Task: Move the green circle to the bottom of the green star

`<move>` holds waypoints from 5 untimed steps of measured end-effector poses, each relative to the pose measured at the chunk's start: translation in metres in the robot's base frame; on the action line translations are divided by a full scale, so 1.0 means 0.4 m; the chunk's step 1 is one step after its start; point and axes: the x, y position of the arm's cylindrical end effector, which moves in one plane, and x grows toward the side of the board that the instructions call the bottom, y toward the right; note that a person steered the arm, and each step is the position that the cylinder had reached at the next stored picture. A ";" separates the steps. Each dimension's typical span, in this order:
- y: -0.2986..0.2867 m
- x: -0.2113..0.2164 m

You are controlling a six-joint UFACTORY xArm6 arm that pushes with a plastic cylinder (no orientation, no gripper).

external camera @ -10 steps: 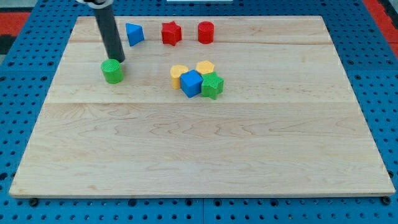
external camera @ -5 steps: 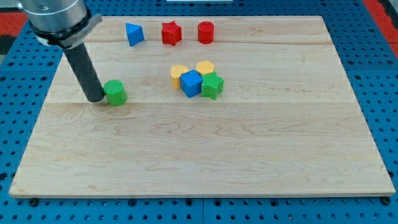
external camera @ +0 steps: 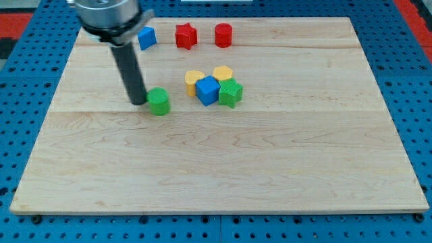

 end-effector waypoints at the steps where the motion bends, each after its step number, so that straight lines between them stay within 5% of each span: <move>1: 0.090 0.030; 5: 0.235 0.070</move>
